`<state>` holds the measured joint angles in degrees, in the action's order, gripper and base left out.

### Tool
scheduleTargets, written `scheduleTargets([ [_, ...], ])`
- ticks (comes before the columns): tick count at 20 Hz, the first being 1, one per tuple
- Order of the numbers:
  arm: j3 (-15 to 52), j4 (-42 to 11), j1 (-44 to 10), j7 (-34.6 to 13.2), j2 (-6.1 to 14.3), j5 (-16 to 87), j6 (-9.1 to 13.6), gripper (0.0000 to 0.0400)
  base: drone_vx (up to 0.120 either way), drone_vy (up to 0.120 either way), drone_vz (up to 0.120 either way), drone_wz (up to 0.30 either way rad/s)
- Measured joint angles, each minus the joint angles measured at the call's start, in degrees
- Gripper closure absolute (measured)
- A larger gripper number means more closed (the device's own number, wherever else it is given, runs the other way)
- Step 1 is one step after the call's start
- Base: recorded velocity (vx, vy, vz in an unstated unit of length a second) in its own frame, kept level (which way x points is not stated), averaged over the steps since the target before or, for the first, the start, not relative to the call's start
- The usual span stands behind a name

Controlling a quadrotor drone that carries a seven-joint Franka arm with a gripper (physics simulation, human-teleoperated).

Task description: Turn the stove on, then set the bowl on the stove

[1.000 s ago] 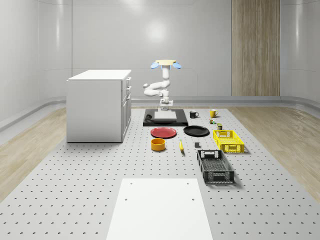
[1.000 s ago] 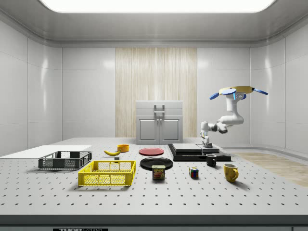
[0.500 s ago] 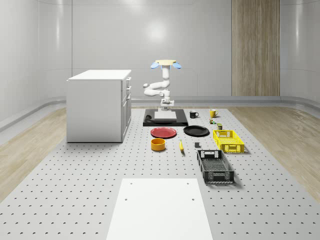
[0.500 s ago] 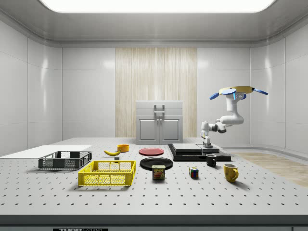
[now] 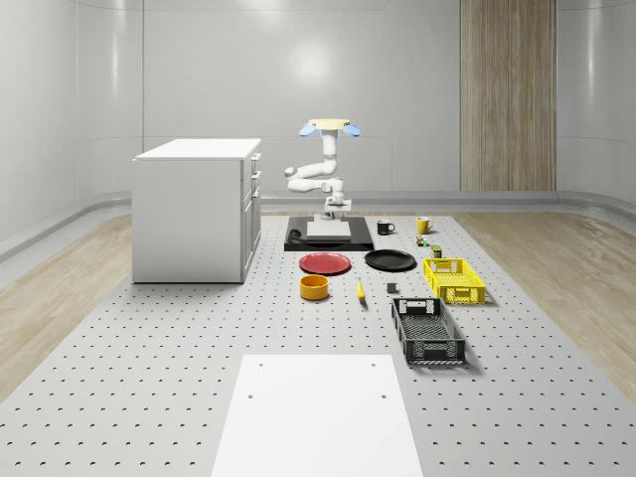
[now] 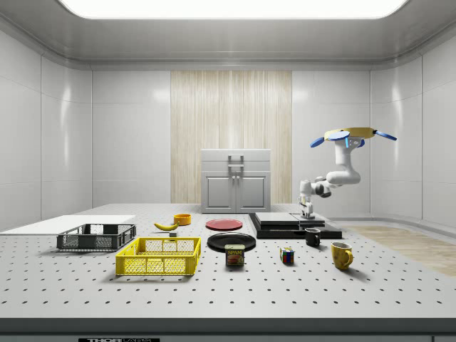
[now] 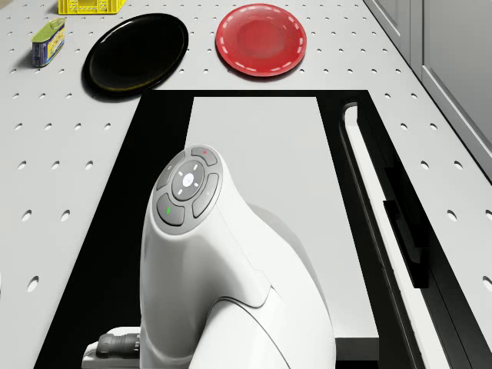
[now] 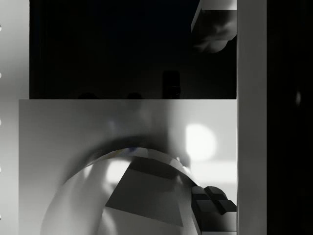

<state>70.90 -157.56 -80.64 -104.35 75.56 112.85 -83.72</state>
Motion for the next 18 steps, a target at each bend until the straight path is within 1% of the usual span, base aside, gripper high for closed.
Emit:
scheduleTargets([
  [5, 0.20, 0.35, -2.07, -1.71, -0.02, -0.14, -0.04, 0.0000, 0.000, 0.000, 0.000, 0.000],
  [11, 0.36, 0.53, -3.06, -2.53, 0.39, -0.41, -0.43, 0.0000, 0.000, 0.000, 0.000, 0.000],
  [12, 0.38, 0.55, -3.15, -2.60, 0.48, -0.46, -0.51, 0.0000, 0.040, 0.000, 0.000, 0.000],
  [17, 0.46, 0.62, -3.48, -2.87, 0.94, -0.70, -0.93, 0.0000, 0.120, 0.000, 0.000, 0.000],
  [18, 0.47, 0.60, -3.39, -2.81, 1.07, -0.76, -1.05, 0.0000, 0.000, 0.000, 0.000, 0.000],
])
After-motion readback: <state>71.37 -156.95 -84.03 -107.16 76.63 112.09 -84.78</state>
